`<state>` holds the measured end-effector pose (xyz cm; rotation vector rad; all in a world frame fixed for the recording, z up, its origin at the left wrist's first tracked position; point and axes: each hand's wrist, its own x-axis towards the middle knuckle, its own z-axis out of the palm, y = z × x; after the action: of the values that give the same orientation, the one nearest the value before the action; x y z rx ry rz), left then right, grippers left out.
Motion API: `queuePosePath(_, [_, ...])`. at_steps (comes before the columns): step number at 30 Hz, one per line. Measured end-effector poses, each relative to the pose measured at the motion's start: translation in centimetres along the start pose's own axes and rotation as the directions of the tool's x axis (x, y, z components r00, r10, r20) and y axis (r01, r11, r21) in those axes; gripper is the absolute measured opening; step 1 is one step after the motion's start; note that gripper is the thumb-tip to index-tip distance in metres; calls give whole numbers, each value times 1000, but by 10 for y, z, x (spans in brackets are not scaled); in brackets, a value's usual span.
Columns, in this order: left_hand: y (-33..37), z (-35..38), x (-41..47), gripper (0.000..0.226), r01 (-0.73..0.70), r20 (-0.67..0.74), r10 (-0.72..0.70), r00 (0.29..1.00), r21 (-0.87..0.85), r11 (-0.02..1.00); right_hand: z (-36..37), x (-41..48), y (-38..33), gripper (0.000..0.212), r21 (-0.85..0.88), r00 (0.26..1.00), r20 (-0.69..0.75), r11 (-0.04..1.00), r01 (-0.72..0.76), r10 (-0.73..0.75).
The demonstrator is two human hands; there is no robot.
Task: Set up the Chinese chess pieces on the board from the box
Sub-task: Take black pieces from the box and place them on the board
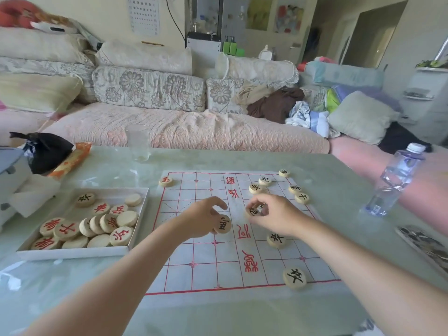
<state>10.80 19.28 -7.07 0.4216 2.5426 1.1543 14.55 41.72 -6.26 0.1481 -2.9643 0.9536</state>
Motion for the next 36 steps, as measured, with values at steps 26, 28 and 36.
queuePosePath(26, [26,64,-22,48,-188,102,171,980,181,965,-52,-99,61,24,-214,976,121,965,-153,182])
queuePosePath(28, [31,67,-24,51,-178,111,165,980,117,977,-51,-100,61,20,-218,977,118,964,-149,177])
queuePosePath(36, [51,79,-29,50,-146,91,160,983,-143,979,-27,-87,34,6,246,982,-7,952,-180,188])
